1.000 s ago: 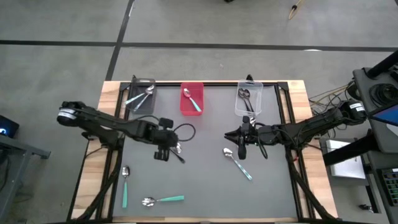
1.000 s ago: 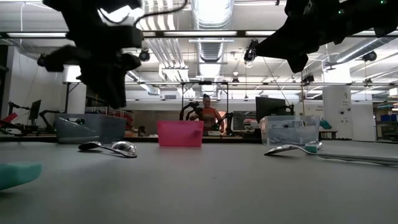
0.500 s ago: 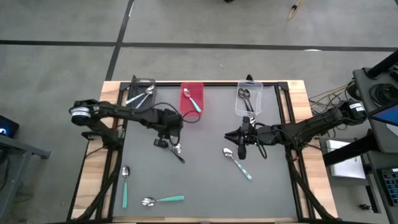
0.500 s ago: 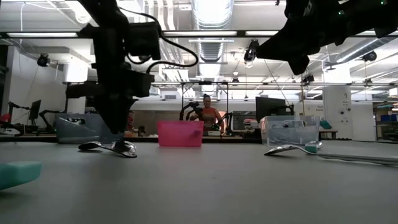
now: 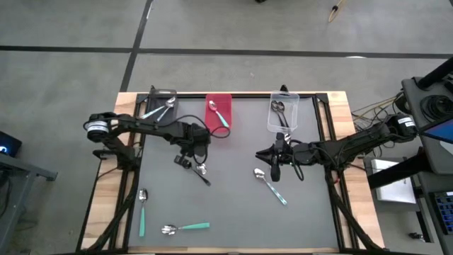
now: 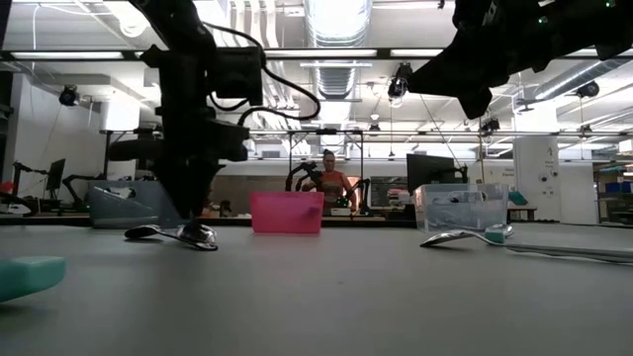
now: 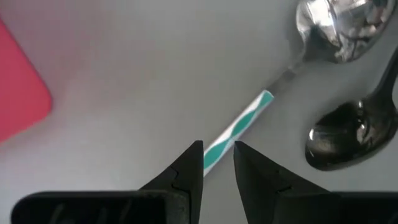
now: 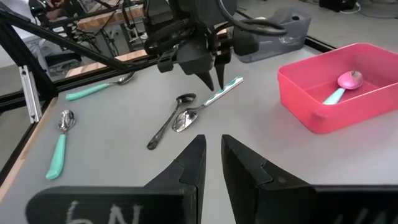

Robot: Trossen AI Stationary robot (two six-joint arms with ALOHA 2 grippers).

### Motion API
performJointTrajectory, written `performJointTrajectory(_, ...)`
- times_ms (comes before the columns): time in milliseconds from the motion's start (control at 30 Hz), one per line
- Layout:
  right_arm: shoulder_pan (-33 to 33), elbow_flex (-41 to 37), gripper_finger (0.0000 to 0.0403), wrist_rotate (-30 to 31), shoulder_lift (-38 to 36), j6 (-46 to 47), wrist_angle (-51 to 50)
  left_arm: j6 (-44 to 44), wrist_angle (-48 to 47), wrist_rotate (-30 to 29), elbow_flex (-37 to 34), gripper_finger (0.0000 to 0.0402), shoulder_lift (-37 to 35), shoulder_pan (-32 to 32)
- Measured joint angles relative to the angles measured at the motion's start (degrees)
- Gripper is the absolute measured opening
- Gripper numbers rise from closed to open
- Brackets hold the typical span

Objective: Sort silverware by color (type)
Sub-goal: Put the blue patterned spoon into the black bin

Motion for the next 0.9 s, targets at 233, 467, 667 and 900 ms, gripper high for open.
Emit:
performJointTrajectory(233,-0.02,0.0,0.0043,0.07,0.0,-0.31,0.0,0.6,-1.1,0.0,-0.37,0.0084,0.19,0.0)
performJointTrajectory(467,-0.02,0.0,0.0043,0.1,0.0,-0.44,0.0,0.62,-0.59,0.0,-0.42,0.0142,0.19,0.0)
performJointTrajectory(667,-0.02,0.0,0.0043,0.51,0.0,-0.48,0.0,1.36,1.77,0.0,-0.96,0.0144,0.19,0.02)
performJointTrajectory(900,-0.02,-0.02,0.0043,0.51,0.0,-0.16,0.0,3.42,3.04,0.0,-1.7,0.0125,0.19,0.02)
